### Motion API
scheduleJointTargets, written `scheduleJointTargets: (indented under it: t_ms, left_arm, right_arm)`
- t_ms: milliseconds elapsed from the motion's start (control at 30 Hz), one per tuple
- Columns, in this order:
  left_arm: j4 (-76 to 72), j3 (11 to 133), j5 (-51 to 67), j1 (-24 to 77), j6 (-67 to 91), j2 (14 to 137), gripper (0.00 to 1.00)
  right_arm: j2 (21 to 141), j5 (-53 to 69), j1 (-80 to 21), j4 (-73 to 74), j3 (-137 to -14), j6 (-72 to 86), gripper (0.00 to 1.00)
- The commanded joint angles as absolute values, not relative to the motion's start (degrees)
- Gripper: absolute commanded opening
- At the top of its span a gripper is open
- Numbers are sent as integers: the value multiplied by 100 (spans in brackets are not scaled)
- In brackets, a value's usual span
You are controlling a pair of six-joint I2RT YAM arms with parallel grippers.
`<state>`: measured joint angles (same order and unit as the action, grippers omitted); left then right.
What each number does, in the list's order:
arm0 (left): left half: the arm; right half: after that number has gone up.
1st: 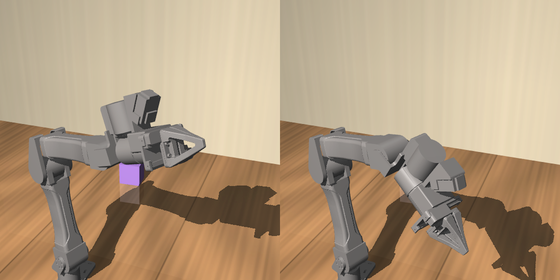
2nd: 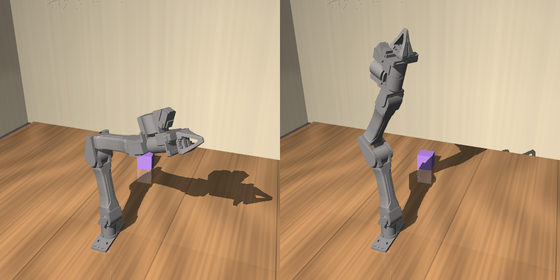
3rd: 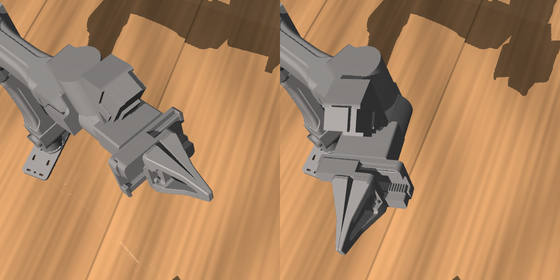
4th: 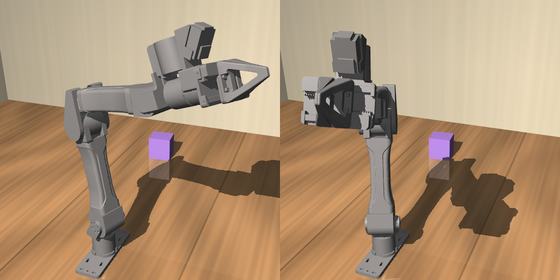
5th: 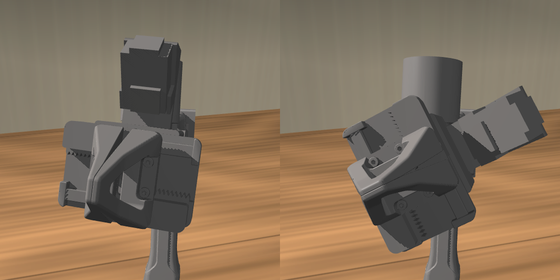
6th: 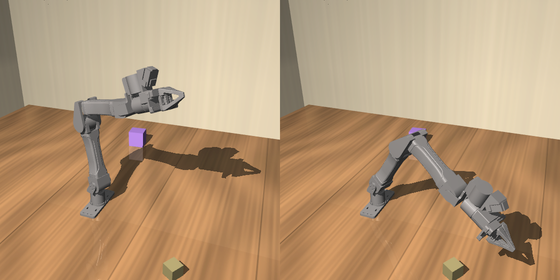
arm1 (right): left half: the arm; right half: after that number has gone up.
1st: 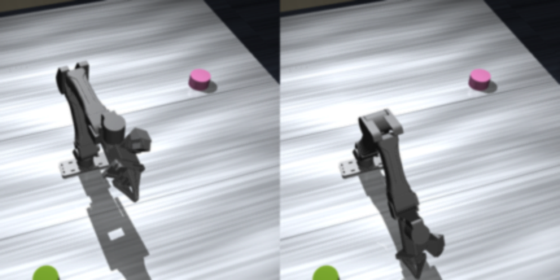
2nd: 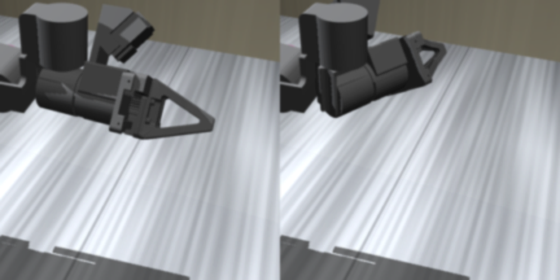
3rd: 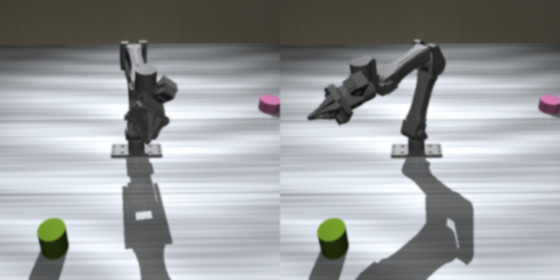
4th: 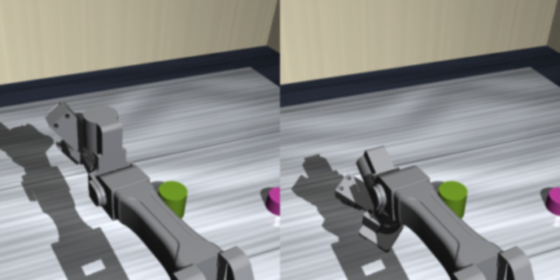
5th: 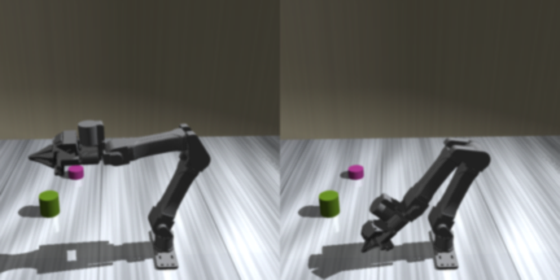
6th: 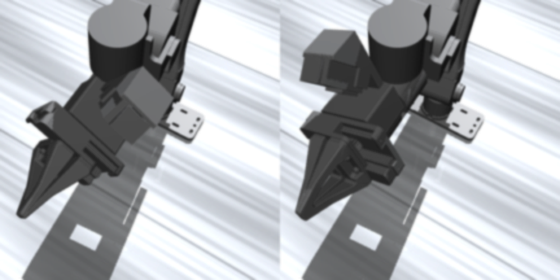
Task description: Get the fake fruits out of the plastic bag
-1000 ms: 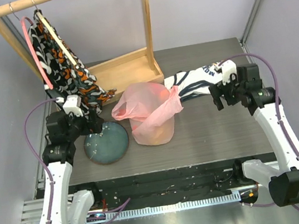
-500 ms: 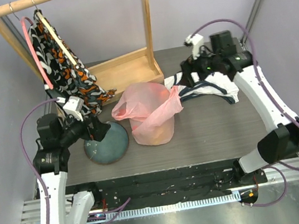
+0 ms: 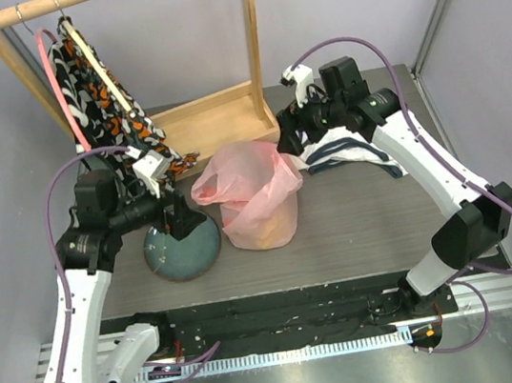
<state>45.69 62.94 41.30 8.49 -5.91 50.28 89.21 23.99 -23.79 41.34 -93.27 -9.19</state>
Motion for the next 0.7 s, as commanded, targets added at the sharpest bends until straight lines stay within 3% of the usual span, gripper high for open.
scheduleJointTargets:
  t_ms: [0, 33, 233, 333, 500, 667]
  left_arm:
    - [4913, 6943, 3919, 940, -941, 5071, 95]
    - [4861, 6935, 3998, 940, -871, 5028, 95]
    - [4212, 6391, 4350, 949, -265, 4720, 96]
    - [3607, 6056, 4465, 1028, 403, 4719, 96]
    - [3217, 5985, 4132, 1344, 1054, 5018, 97]
    - [3339, 6056, 3006, 1354, 1442, 4879, 96]
  right_arm:
    - [8411, 3661, -2505, 4306, -8834, -405, 84]
    - [8411, 4657, -2548, 4315, -8737, -335, 83]
    - [8464, 5581, -3286, 4165, -8420, -209, 72]
    - [8411, 5336, -3558, 4692, -8517, -1035, 75]
    - [8139, 4093, -3551, 5194, -8551, -2000, 93]
    - [8348, 3052, -3199, 4800, -9298, -2698, 95]
